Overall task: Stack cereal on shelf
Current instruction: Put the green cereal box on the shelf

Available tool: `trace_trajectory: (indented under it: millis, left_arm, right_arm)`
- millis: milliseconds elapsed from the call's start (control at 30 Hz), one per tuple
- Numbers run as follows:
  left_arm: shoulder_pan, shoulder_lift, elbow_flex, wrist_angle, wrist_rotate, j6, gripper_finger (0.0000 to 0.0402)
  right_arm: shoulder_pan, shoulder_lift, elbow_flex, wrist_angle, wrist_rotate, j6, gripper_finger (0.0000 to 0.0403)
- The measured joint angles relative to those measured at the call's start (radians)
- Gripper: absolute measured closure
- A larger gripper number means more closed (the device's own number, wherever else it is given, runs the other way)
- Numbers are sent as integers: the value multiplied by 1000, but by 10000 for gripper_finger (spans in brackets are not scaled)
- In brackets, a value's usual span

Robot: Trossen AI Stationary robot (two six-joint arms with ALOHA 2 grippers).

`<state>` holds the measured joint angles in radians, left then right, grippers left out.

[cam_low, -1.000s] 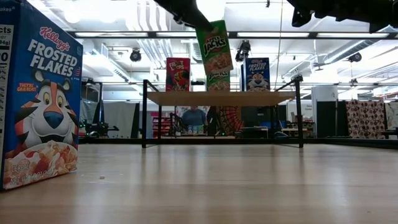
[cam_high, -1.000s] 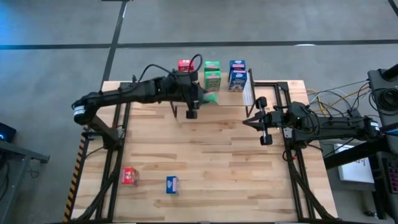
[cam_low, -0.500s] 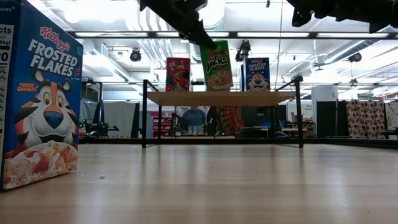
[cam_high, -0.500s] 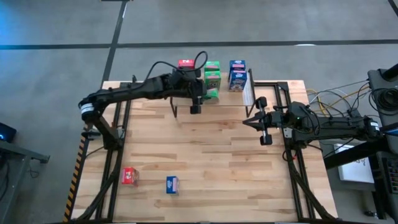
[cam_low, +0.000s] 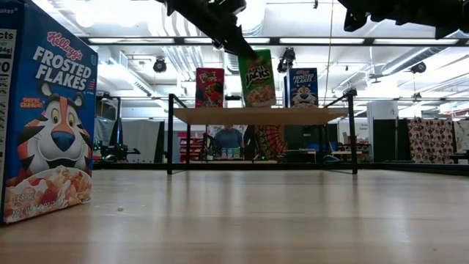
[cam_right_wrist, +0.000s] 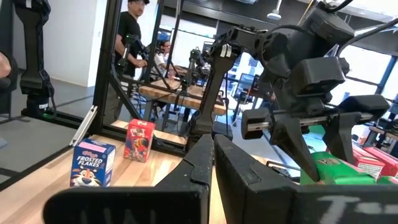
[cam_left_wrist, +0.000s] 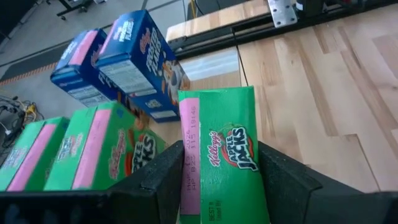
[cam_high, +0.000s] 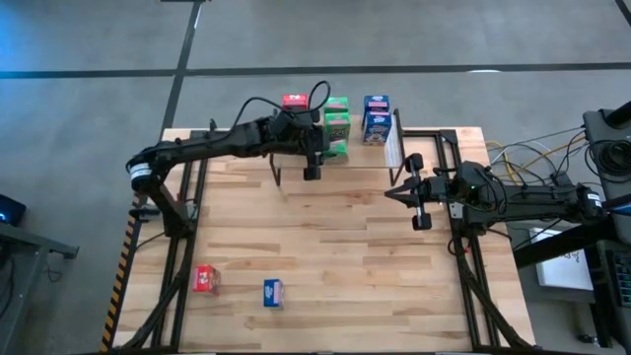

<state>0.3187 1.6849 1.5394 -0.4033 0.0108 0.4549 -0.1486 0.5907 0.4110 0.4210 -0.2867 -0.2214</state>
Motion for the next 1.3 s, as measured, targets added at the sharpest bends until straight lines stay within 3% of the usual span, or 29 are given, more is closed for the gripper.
trace_trajectory:
  millis: [333,933,1300]
  left_arm:
    - [3,22,-1,3,-1,5,234]
    - [20,18,19,11,-5,-2,163]
    - [7,3,161,-234,-4,-3,162]
  right_arm:
    - [0,0,0,0,0,0,394]
    - [0,0,0,0,0,-6,394]
    - [0,0,0,-2,0,-6,394]
